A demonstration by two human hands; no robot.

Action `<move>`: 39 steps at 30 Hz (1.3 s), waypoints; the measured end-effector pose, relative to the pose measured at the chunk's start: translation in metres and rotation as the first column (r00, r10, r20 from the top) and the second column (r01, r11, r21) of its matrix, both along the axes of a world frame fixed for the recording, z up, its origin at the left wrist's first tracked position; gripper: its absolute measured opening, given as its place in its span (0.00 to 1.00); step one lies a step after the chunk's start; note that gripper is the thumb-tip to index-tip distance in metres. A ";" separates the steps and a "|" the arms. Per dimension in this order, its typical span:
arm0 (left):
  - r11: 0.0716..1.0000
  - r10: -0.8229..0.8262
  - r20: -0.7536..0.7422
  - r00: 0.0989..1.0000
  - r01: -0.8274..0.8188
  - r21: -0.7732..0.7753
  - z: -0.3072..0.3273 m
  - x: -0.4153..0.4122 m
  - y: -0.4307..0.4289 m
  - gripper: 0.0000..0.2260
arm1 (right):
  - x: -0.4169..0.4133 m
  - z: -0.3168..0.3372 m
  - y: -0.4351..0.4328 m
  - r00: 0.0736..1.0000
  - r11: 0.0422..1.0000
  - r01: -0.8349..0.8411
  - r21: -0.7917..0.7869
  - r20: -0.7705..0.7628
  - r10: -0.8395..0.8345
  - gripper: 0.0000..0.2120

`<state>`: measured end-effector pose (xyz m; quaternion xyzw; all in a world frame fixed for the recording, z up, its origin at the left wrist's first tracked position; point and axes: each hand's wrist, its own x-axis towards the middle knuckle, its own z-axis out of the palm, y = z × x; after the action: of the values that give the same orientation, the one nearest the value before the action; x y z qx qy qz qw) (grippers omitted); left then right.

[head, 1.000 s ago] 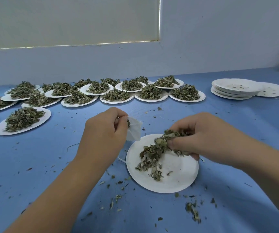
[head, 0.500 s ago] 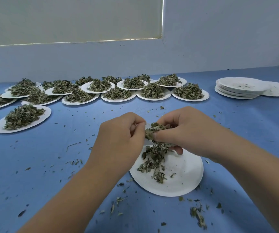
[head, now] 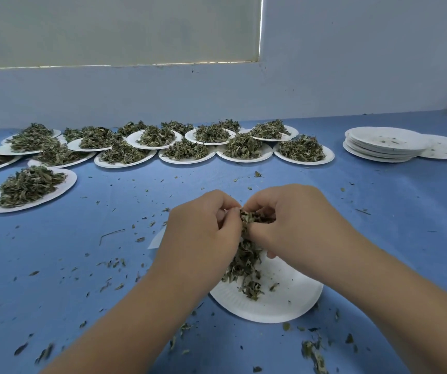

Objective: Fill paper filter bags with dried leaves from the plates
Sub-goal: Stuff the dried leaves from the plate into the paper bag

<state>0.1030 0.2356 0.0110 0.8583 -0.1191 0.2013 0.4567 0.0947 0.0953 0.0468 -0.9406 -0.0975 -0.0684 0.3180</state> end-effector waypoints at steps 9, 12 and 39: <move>1.000 0.009 -0.048 0.999 -0.011 -0.029 -0.001 0.001 -0.001 0.08 | -0.003 0.001 -0.018 0.957 0.973 -0.220 0.077 -0.175 0.230 0.15; 0.999 0.014 -0.057 0.998 -0.017 -0.043 -0.001 0.001 -0.002 0.08 | -0.004 0.001 -0.018 0.957 0.967 -0.235 0.100 -0.149 0.248 0.14; 0.955 -0.078 -0.142 0.987 0.033 -0.296 0.014 -0.004 0.004 0.08 | -0.012 -0.012 -0.010 0.988 0.982 -0.140 0.128 0.086 0.129 0.21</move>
<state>0.0992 0.2401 0.0246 0.7906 -0.0770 0.1376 0.5917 0.0826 0.0850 0.0345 -0.9052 -0.1683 -0.0896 0.3799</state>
